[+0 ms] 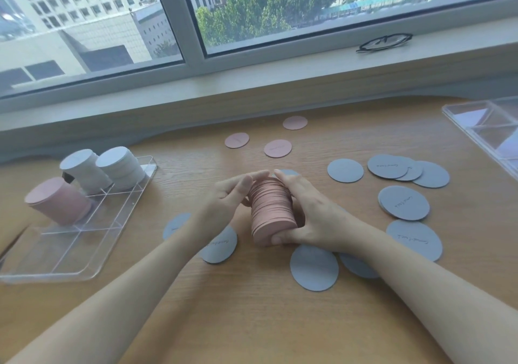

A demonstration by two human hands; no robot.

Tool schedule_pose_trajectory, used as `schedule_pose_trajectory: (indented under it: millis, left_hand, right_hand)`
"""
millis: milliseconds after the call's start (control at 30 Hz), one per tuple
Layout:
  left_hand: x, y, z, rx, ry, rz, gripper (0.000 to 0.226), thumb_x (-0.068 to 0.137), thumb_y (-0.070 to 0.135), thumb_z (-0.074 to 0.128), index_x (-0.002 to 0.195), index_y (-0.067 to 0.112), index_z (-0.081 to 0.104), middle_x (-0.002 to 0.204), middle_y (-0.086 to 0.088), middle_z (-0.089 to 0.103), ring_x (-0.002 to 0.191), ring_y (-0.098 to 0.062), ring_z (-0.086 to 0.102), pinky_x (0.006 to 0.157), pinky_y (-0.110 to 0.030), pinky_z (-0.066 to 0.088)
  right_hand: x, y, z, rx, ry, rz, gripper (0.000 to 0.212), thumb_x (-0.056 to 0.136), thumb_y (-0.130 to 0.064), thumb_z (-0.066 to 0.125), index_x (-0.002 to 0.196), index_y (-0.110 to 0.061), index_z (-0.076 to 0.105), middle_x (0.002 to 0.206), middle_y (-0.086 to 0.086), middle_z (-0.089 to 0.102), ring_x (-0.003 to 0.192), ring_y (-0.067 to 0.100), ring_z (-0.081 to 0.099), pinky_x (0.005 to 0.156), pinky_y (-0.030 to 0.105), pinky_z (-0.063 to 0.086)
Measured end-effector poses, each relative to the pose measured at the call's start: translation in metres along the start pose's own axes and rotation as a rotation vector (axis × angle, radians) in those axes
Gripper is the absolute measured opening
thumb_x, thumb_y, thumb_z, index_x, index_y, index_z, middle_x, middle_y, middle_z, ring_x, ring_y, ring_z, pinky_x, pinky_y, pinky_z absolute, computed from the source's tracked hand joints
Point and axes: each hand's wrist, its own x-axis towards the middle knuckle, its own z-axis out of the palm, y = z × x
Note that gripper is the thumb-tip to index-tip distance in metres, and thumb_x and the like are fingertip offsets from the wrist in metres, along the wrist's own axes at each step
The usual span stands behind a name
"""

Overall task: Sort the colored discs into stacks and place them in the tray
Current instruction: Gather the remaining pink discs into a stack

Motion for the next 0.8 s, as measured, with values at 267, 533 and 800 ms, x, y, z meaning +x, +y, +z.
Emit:
schedule_pose_trajectory:
  millis: [267,533,800]
  left_hand:
    - [0.003,-0.006,0.001,0.197,-0.136,0.141,0.081,0.089,0.079,0.018,0.14,0.029,0.055,0.136,0.01,0.051,0.134,-0.005,0.043,0.109,-0.014,0.03]
    - [0.081,-0.04,-0.037,0.497,0.22,-0.041,0.017,0.097,0.025,0.062,0.111,0.019,0.068,0.117,0.004,0.057,0.105,-0.012,0.057,0.095,-0.03,0.046]
    - [0.147,-0.074,-0.054,0.736,0.254,-0.219,0.049,0.098,0.034,0.052,0.144,0.016,0.048,0.154,-0.001,0.039,0.143,-0.02,0.032,0.117,-0.036,0.026]
  right_hand:
    - [0.002,0.002,0.001,0.002,0.028,0.003,0.116,0.06,-0.058,0.085,0.153,-0.034,0.02,0.141,-0.014,0.036,0.129,0.006,0.041,0.105,0.036,0.043]
    - [0.003,0.0,0.0,-0.007,0.031,-0.019,0.103,0.06,-0.053,0.088,0.143,-0.029,0.034,0.13,-0.014,0.045,0.114,0.001,0.045,0.097,0.025,0.041]
    - [0.002,-0.004,-0.001,-0.009,0.029,-0.037,0.101,0.062,-0.05,0.089,0.143,-0.028,0.034,0.128,-0.012,0.046,0.111,-0.001,0.042,0.101,0.022,0.038]
